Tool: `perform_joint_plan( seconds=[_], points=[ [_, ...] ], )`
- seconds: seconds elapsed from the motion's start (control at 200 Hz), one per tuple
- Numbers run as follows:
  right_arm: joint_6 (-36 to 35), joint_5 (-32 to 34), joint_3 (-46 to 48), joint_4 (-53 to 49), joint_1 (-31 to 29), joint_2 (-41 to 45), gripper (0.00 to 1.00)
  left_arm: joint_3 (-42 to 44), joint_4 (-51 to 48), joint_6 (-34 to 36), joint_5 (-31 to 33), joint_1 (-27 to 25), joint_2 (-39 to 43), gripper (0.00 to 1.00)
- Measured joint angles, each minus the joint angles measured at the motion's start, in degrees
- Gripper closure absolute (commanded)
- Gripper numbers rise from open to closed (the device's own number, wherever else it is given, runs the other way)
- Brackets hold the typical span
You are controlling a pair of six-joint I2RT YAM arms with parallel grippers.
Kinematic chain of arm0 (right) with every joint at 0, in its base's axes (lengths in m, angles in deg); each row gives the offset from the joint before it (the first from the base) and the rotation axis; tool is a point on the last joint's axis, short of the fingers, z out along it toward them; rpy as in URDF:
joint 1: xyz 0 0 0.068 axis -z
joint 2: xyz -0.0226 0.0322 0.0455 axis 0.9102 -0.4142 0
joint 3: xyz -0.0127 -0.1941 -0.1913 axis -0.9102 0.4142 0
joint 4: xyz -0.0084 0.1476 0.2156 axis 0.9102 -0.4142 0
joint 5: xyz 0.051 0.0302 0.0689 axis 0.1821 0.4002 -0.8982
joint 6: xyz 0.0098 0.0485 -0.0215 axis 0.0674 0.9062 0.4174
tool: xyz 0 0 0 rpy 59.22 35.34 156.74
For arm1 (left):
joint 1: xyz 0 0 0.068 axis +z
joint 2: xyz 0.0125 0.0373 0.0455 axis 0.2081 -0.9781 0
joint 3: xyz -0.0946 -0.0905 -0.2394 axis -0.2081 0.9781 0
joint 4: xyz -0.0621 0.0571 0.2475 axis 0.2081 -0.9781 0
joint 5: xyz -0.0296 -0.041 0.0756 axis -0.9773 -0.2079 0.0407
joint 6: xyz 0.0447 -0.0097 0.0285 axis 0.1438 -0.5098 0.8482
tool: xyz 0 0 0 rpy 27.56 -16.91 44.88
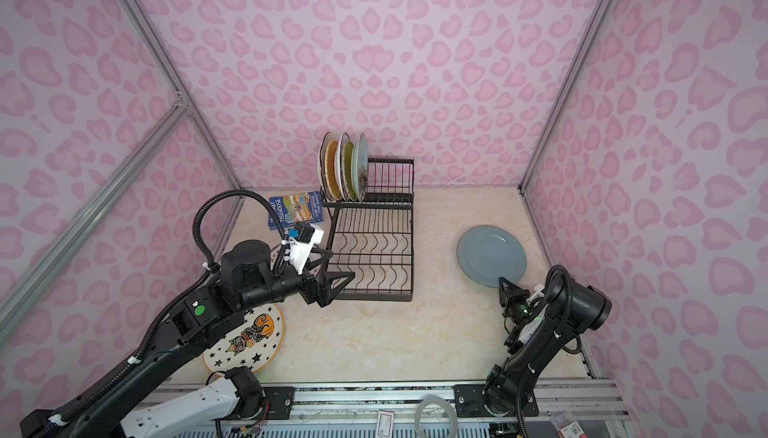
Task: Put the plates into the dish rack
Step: 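Grip the grey plate's rim with the right gripper and drag it toward the robot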
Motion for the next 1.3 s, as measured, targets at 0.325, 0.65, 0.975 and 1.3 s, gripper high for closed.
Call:
perform_joint_plan(
  seconds=[0.325,0.65,0.975,1.3],
  points=[
    [-4.3,5.0,-0.8,-13.4,-2.2,10.3,1.0,0.0,0.0,0.0,0.0,0.0,-0.8,0.02],
    [-10.6,9.0,-4.3,-41.2,-4.4,27.5,1.0,0.0,0.1,0.0,0.5,0.0,-1.3,0.02],
    [-14.8,12.5,-7.7,-60.0,-7.1,39.9,1.0,0.0,0.1,0.0,0.5,0.0,-1.7,0.03],
    [-15.4,13.8,-11.2,-77.8,-9.2,52.5,1.0,0.1,0.1,-0.2,0.5,0.0,-3.6,0.03]
  ],
)
